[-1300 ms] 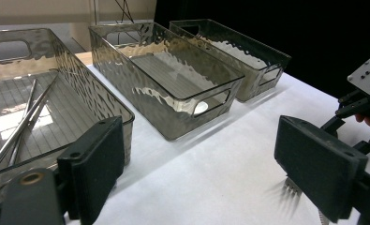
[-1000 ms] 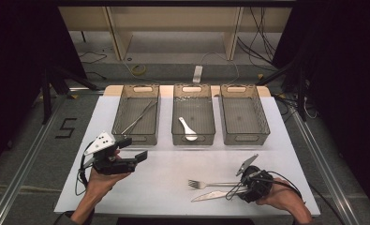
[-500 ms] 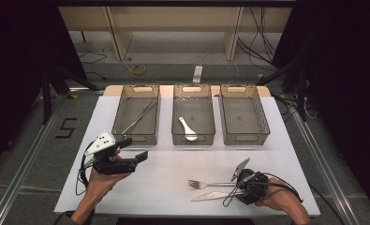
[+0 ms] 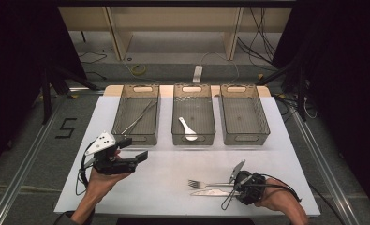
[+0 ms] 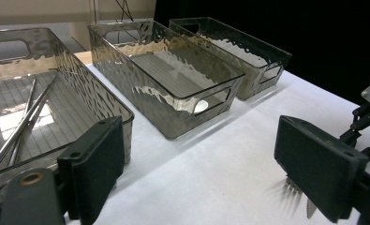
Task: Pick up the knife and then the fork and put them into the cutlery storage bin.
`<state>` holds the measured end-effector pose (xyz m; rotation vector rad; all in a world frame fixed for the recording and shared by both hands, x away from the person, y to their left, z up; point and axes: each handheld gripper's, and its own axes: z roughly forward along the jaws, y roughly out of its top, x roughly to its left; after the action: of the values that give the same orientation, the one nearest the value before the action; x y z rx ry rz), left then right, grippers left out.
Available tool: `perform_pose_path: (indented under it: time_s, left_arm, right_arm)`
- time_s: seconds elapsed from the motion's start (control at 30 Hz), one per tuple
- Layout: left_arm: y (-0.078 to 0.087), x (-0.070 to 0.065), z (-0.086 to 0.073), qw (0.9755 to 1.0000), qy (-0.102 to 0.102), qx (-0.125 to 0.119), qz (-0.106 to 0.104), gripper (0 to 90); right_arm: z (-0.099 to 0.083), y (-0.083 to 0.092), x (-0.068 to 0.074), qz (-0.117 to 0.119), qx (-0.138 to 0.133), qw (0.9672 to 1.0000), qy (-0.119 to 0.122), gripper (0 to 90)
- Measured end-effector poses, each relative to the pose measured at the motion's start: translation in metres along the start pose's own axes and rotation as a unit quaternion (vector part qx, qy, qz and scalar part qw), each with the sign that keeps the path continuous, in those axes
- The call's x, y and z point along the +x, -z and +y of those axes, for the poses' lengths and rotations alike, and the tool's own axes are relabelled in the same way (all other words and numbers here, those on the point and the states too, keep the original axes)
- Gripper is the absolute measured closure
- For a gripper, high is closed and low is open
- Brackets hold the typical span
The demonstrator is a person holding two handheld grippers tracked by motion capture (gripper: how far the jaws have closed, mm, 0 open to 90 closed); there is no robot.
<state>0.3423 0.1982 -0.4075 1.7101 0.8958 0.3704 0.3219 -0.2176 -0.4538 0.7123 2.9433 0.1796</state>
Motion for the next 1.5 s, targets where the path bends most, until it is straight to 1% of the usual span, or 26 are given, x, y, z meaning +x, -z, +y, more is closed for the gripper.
perform_pose_path:
  time_s: [0.17,0.27,0.37,0.43,0.47,0.6,0.7,0.8,0.83,0.9,1.07,1.27,1.4,1.43,1.5]
  left_arm:
    - [0.0000,-0.0004,0.0000,1.0000,0.000,0.000,-0.001,15.7]
    - [0.0000,-0.0003,-0.0001,1.0000,0.000,0.000,-0.001,15.9]
    - [0.0001,-0.0003,0.0000,1.0000,0.000,-0.001,-0.001,15.9]
    - [0.0000,-0.0004,0.0000,1.0000,0.000,0.000,0.000,15.8]
    - [0.0001,-0.0004,0.0000,1.0000,0.000,0.000,0.000,15.9]
    - [0.0001,-0.0003,0.0000,1.0000,0.000,0.000,0.000,15.8]
    - [0.0001,-0.0002,0.0000,1.0000,0.000,0.000,0.000,15.9]
    - [-0.0001,-0.0003,0.0000,1.0000,0.000,0.000,-0.001,15.9]
    - [-0.0002,-0.0005,-0.0001,1.0000,-0.001,0.001,-0.001,16.0]
    - [-0.0004,-0.0007,0.0000,1.0000,0.000,0.001,-0.001,16.0]
    - [0.0000,-0.0004,0.0000,1.0000,0.000,0.000,-0.001,16.0]
    - [0.0000,-0.0004,0.0001,1.0000,0.000,0.000,0.000,16.0]
    - [0.0002,-0.0003,0.0001,1.0000,0.000,-0.001,0.000,16.0]
    - [0.0002,-0.0003,0.0001,1.0000,0.000,-0.001,0.000,16.0]
    - [0.0002,-0.0002,0.0001,1.0000,0.000,-0.001,0.000,16.0]
  right_arm:
    - [-0.0002,-0.0001,0.0003,0.001,-0.001,1.0000,0.007,70.0]
    - [0.0015,-0.0003,0.0023,-0.003,0.002,0.9999,0.015,71.1]
    - [0.0018,-0.0003,0.0030,-0.002,0.003,0.9998,0.018,72.1]
    - [0.0022,0.0001,0.0032,-0.004,0.007,0.9996,0.027,73.3]
    - [0.0025,0.0005,0.0037,-0.003,0.010,0.9996,0.027,73.9]
    - [0.0021,0.0002,0.0043,-0.001,0.007,0.9995,0.029,75.6]
    - [0.0027,0.0001,0.0060,-0.005,0.008,0.9990,0.044,77.7]
    - [0.0027,0.0002,0.0068,-0.003,0.008,0.9987,0.050,79.1]
    - [0.0026,0.0003,0.0067,-0.004,0.010,0.9984,0.056,79.3]
    - [0.0029,0.0002,0.0070,-0.006,0.011,0.9980,0.062,79.5]
    - [0.0029,0.0004,0.0078,-0.005,0.010,0.9976,0.068,80.0]
    - [0.0025,0.0007,0.0074,-0.004,0.007,0.9977,0.068,80.2]
    - [0.0016,0.0014,0.0055,0.005,0.005,0.9978,0.067,80.3]
    - [0.0010,0.0015,0.0058,0.007,0.000,0.9982,0.060,80.3]
    - [0.0004,0.0028,0.0053,0.013,-0.002,0.9981,0.060,80.3]
